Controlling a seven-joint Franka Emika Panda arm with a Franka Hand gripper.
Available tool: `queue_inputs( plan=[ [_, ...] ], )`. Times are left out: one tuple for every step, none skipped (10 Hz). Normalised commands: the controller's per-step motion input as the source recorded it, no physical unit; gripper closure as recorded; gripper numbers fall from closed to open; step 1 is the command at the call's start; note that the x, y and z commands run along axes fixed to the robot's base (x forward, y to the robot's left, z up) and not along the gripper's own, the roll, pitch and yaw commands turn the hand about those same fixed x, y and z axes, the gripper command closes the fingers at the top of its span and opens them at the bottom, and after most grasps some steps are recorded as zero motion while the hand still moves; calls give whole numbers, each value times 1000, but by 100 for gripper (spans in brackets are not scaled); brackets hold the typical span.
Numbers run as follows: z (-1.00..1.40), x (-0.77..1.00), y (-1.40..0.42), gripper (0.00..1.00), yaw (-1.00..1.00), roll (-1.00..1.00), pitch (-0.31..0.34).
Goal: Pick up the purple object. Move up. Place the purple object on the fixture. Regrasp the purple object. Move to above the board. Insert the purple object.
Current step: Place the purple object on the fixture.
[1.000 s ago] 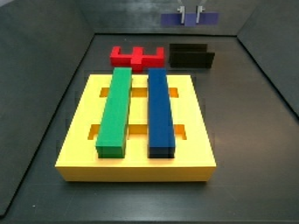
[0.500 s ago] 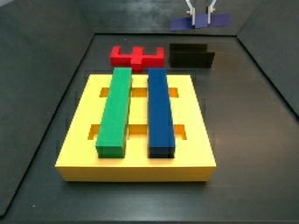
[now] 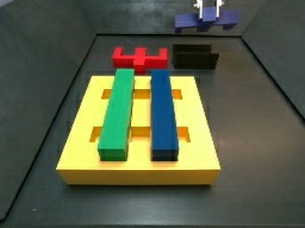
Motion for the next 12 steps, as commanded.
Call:
queue_inputs(
  plan=[
    [-589, 100, 100, 100, -14, -43, 431],
    [-771, 137, 180, 100, 0, -183, 163],
    [-654, 49, 109, 100, 0, -154, 63],
    [-434, 6, 34, 100, 3, -160, 89],
    [-23, 0, 0, 100, 0, -257, 26],
    [0, -31, 0, 100, 0, -269, -17],
    [0, -60, 0, 100, 0, -214, -74],
    [-169, -114, 0, 100, 0, -77, -129],
    [-209, -89, 0, 100, 0, -3, -140],
    [-271, -80, 0, 100, 0, 0, -86],
    [-180, 0, 0, 100, 0, 0, -54],
    [0, 0, 0, 100, 0, 0, -29]
  ],
)
